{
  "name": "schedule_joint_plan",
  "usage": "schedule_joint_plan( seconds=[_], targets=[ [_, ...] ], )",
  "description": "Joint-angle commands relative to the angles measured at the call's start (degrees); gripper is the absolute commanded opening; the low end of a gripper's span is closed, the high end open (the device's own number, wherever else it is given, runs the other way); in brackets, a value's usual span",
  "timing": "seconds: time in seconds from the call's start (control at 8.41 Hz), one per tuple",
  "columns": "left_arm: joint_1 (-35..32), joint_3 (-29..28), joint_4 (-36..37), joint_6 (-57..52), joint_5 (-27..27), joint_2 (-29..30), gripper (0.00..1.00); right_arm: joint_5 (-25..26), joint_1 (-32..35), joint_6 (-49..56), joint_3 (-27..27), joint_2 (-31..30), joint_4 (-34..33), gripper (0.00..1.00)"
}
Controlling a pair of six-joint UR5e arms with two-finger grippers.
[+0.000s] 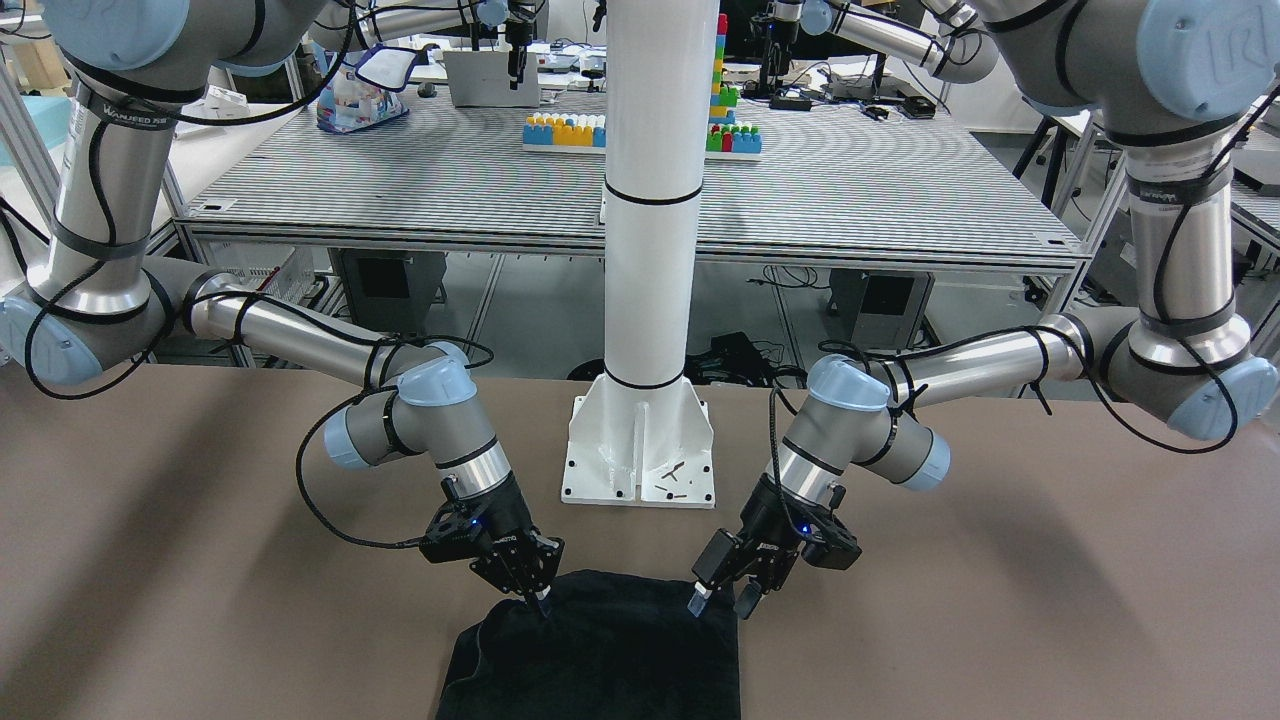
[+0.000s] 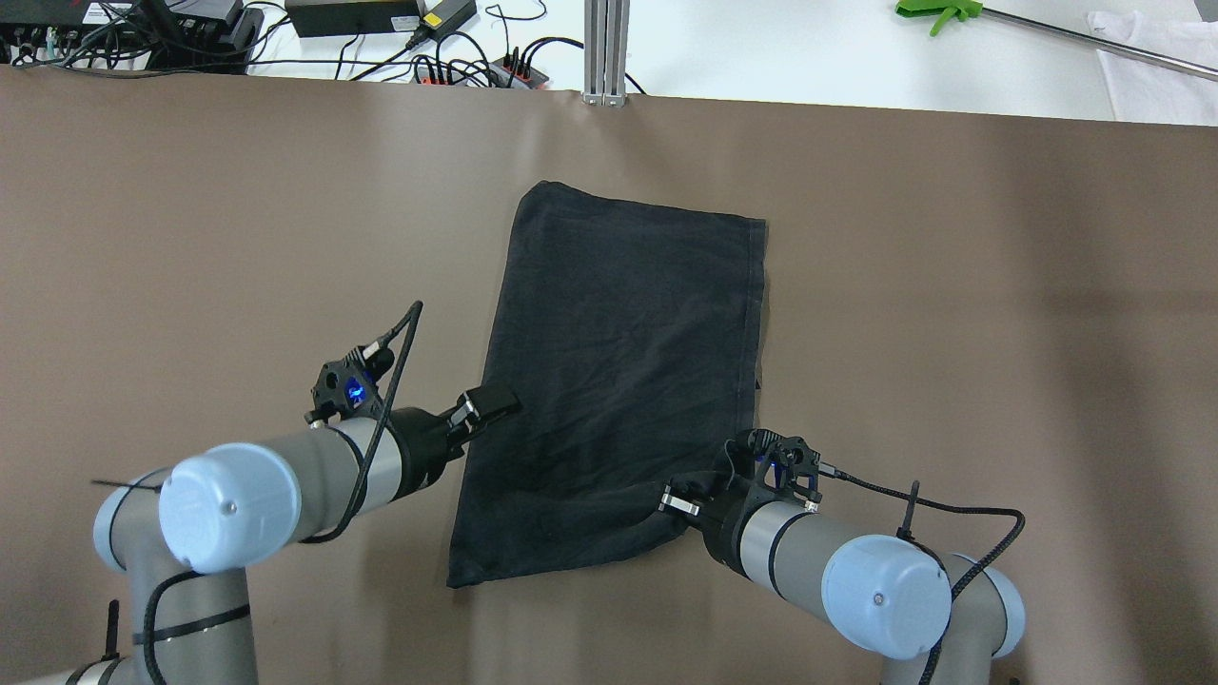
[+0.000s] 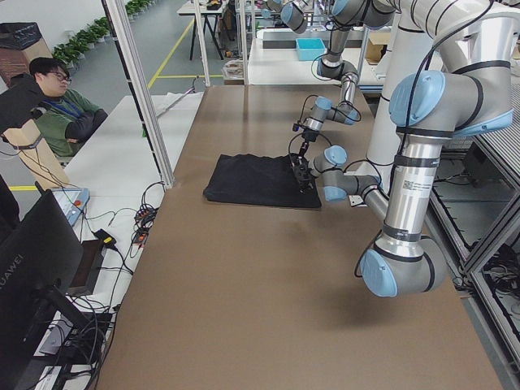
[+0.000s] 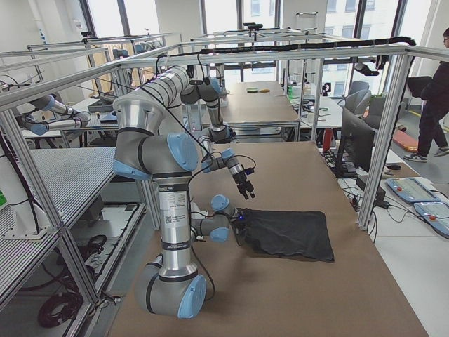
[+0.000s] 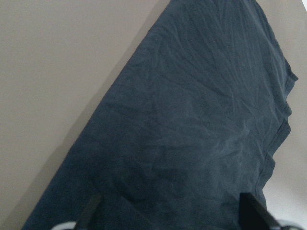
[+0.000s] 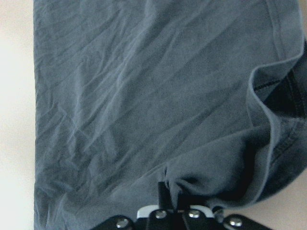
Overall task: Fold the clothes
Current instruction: 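Grasp the near corner with the right gripper while the left reaches the other, then grasp the other near corner with the left gripper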
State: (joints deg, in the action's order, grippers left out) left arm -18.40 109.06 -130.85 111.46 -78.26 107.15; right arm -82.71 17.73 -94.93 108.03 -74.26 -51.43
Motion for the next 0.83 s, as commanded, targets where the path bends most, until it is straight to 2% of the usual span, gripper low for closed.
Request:
schedule_joint_plan(
  seconds=[0.0,0.12,0.71],
  targets=[
    [3.89,-0.16,-2.67,0.43,3.20,-4.23,1.00,0.00,-0.16,0.01,-0.01,0.00,0.01,0.00],
    [4.77,0.02,0.65,0.08,4.77,-4.14,1.00,0.00,-0.16,0.01,-0.01,0.00,0.01,0.00],
    [7.84,-1.38,1.12,-0.01,5.83,-4.05,1.00,0.00,-0.16,0.01,0.08,0.00,0.01,0.00]
  ],
)
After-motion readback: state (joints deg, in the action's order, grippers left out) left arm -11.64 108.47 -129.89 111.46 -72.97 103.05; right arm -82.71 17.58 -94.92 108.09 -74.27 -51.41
